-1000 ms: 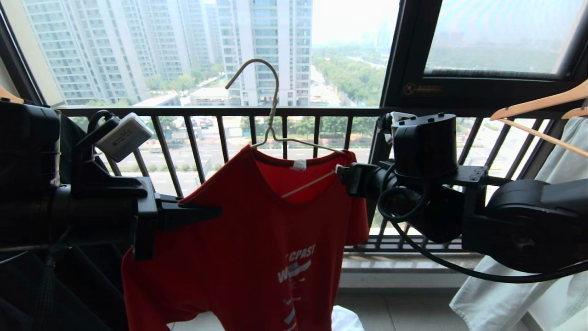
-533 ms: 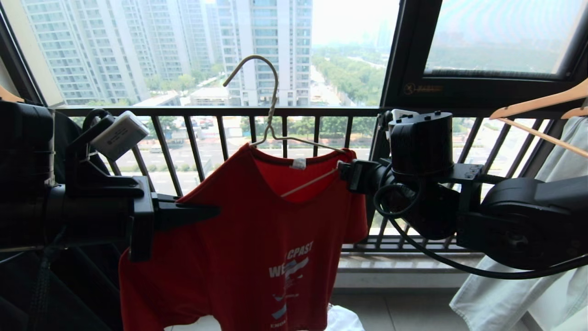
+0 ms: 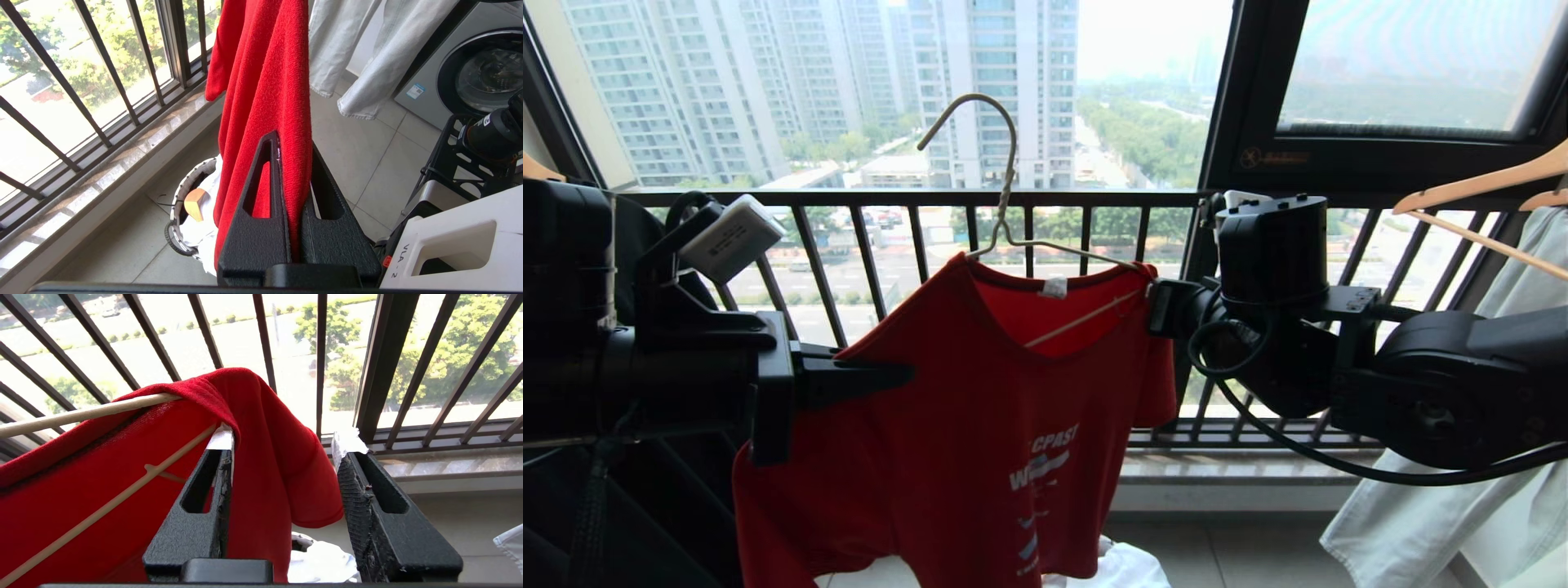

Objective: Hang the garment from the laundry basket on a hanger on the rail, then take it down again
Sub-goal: Hang the clothes on the clothes rack

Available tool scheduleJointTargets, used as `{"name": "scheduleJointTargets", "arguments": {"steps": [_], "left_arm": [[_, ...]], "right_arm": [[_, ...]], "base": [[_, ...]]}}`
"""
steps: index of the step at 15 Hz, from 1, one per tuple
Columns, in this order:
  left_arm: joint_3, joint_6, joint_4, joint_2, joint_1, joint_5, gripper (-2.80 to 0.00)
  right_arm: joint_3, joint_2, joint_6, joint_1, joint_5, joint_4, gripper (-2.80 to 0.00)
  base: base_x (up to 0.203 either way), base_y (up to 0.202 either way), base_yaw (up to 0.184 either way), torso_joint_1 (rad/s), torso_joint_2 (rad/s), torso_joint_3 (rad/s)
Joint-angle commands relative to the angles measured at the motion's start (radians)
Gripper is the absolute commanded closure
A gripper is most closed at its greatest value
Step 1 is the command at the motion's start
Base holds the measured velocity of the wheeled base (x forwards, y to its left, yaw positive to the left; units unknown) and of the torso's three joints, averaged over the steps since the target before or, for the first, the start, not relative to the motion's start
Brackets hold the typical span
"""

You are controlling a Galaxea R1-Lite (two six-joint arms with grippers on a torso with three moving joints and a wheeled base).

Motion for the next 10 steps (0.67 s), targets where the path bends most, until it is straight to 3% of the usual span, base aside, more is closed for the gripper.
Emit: {"name": "scheduleJointTargets", "arguments": {"steps": [1,7,10], "left_arm": [[0.002,0.001,0.0,-0.002,0.0,-0.004,0.0],[0.008,0.004,0.0,-0.003,-0.002,-0.004,0.0],[0.021,0.014,-0.001,0.01,-0.05,-0.004,0.0]], "right_arm": [[-0.005,0.001,0.003,-0.002,-0.003,-0.002,0.0],[-0.01,-0.003,0.002,-0.013,-0.003,-0.002,0.0],[-0.01,-0.008,0.002,-0.013,-0.005,-0.002,0.0]], "base": [[0.0,0.0,0.0,0.0,0.0,0.0],[0.0,0.0,0.0,0.0,0.0,0.0],[0.0,0.0,0.0,0.0,0.0,0.0]]}}
